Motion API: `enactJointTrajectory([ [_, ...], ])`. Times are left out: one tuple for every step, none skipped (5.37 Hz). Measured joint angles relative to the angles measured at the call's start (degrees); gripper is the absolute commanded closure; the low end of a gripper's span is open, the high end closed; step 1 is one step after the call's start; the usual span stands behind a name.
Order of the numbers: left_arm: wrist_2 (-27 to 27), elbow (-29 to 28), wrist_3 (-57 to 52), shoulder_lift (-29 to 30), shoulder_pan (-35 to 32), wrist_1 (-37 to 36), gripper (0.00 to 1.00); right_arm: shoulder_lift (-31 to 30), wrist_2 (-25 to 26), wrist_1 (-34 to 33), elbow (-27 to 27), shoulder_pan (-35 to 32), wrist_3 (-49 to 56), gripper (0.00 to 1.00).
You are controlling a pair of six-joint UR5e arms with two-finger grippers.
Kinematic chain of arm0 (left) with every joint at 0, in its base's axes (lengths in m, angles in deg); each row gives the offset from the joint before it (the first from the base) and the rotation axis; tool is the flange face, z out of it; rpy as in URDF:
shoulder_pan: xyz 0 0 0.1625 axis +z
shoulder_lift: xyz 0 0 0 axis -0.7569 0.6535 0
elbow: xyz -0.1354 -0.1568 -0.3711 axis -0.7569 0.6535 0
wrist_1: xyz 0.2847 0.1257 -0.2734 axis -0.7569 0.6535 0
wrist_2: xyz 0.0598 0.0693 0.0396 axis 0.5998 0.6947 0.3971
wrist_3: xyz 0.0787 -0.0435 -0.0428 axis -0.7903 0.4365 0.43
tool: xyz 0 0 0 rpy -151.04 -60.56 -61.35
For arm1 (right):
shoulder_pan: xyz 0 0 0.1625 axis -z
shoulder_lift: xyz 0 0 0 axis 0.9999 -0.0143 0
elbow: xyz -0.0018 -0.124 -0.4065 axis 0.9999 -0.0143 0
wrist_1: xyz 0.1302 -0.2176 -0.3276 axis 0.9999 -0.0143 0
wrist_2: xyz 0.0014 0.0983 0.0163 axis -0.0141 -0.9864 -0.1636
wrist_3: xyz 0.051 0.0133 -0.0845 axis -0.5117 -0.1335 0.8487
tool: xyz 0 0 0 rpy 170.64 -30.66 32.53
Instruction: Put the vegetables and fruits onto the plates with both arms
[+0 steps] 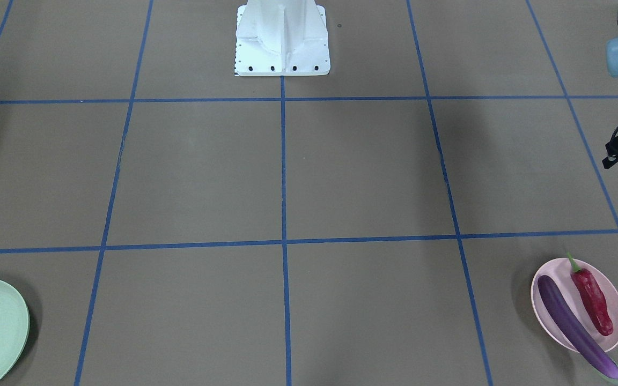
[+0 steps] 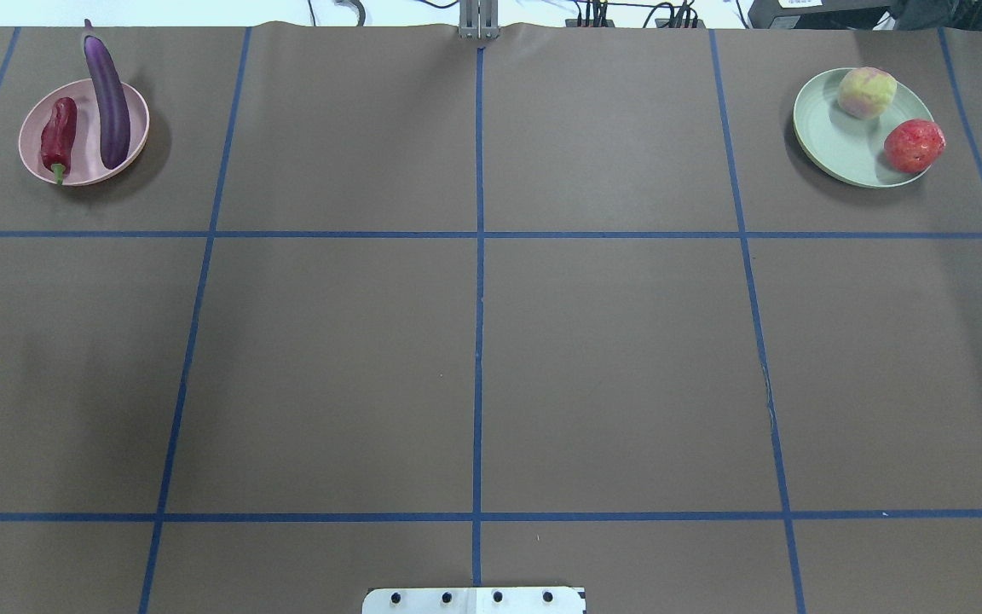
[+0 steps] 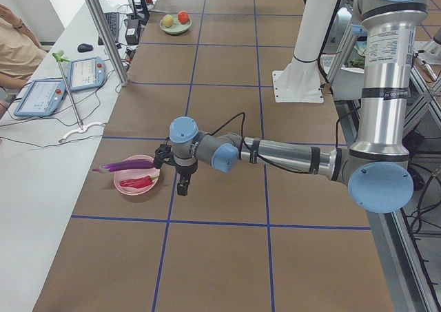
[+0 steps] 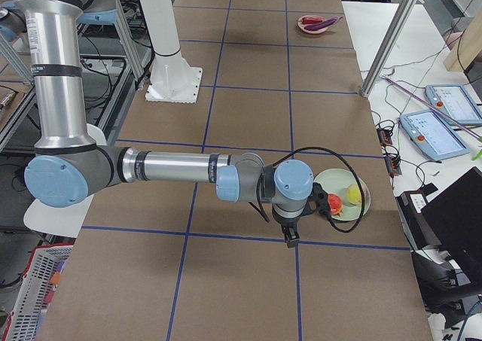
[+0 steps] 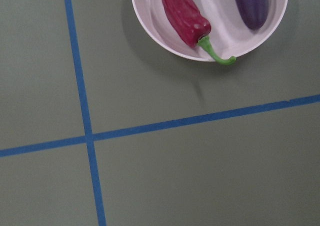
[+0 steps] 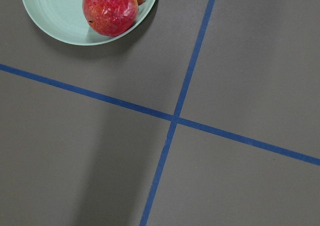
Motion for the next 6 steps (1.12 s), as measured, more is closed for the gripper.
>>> enactJointTrajectory([
  [-1.3, 1.7, 0.0, -1.0, -0.9, -1.5, 0.00, -0.2, 1.4, -0.1, 0.1, 0.3, 0.1, 0.00],
  [-2.4, 3.9, 0.0, -2.3, -1.6, -3.1, 0.00, -0.3, 1.8, -0.1, 0.2, 0.4, 0.1, 0.00],
  [-2.7, 6.5, 0.0, -4.5, -2.0, -4.1, 0.00, -0.4, 1.8, -2.1, 1.7, 0.4, 0.1, 0.00],
  [-2.7, 8.3, 0.0, -6.5, -2.1, -4.4, 0.00, -1.3, 2.0, -6.2, 5.6, 0.5, 0.1, 0.00],
  [-2.7, 9.4, 0.0, -7.7, -2.2, -4.4, 0.00, -3.1, 2.1, -9.0, 9.3, 0.5, -0.1, 0.00],
  [-2.5, 10.1, 0.0, -8.8, -2.2, -4.4, 0.00, -4.6, 2.0, -9.9, 11.7, 0.5, -0.3, 0.00],
])
